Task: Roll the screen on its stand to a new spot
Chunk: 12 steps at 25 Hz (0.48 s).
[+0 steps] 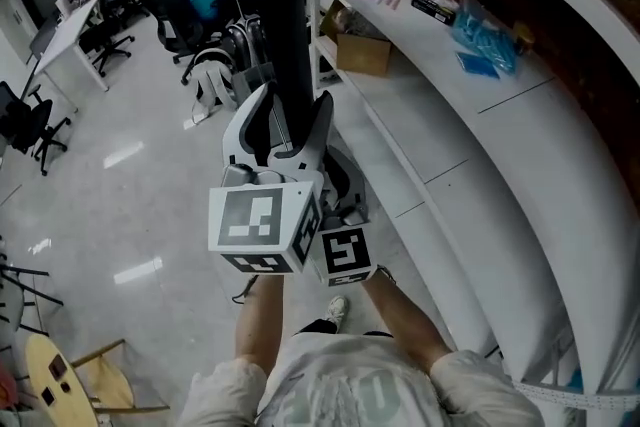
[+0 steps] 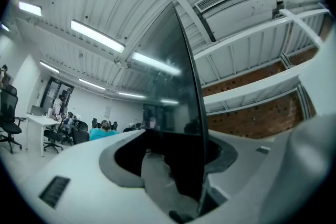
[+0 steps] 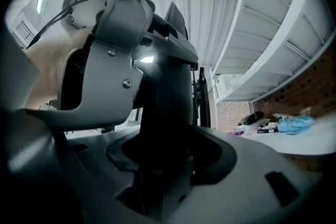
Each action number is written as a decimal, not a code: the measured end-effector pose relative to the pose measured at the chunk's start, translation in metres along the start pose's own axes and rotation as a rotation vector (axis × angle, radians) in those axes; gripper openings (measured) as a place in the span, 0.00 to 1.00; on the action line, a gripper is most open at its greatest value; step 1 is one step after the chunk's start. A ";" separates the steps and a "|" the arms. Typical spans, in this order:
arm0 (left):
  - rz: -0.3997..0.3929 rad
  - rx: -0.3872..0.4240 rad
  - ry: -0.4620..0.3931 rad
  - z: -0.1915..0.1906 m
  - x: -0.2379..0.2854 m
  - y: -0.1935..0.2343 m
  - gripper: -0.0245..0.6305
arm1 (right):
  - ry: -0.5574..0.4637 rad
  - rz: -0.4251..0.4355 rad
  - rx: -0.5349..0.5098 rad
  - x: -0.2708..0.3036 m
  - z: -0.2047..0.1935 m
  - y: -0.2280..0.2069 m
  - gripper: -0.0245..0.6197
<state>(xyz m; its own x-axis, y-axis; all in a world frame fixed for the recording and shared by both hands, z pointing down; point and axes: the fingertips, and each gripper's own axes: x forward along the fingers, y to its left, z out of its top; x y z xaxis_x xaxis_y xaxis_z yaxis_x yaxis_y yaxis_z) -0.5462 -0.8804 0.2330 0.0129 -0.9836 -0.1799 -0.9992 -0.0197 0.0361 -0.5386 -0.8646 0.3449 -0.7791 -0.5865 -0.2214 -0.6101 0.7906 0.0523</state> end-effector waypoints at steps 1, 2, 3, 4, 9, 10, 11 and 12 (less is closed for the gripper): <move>-0.003 -0.001 -0.001 0.001 -0.007 -0.001 0.47 | 0.000 -0.001 -0.003 -0.005 0.002 0.005 0.39; -0.005 -0.004 -0.002 0.002 -0.016 -0.003 0.47 | 0.002 -0.001 -0.008 -0.012 0.004 0.011 0.39; -0.006 -0.006 -0.003 0.002 -0.025 -0.006 0.47 | 0.004 0.000 -0.012 -0.019 0.005 0.017 0.39; -0.006 -0.008 -0.004 0.002 -0.034 -0.009 0.47 | 0.004 0.000 -0.012 -0.027 0.005 0.022 0.39; -0.010 -0.007 -0.002 0.010 -0.080 -0.029 0.47 | 0.005 -0.004 -0.005 -0.070 0.013 0.048 0.39; -0.013 -0.004 -0.004 0.013 -0.090 -0.034 0.47 | 0.005 -0.005 -0.007 -0.080 0.016 0.053 0.39; -0.016 0.000 -0.010 0.016 -0.100 -0.041 0.47 | 0.004 -0.006 -0.010 -0.090 0.019 0.058 0.39; -0.019 0.002 -0.015 0.020 -0.111 -0.047 0.47 | 0.002 -0.007 -0.014 -0.102 0.023 0.062 0.39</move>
<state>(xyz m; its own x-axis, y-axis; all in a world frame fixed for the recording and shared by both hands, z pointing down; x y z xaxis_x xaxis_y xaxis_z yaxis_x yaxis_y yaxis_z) -0.5011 -0.7667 0.2319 0.0314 -0.9802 -0.1955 -0.9988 -0.0381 0.0309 -0.4941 -0.7517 0.3484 -0.7749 -0.5928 -0.2196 -0.6178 0.7837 0.0643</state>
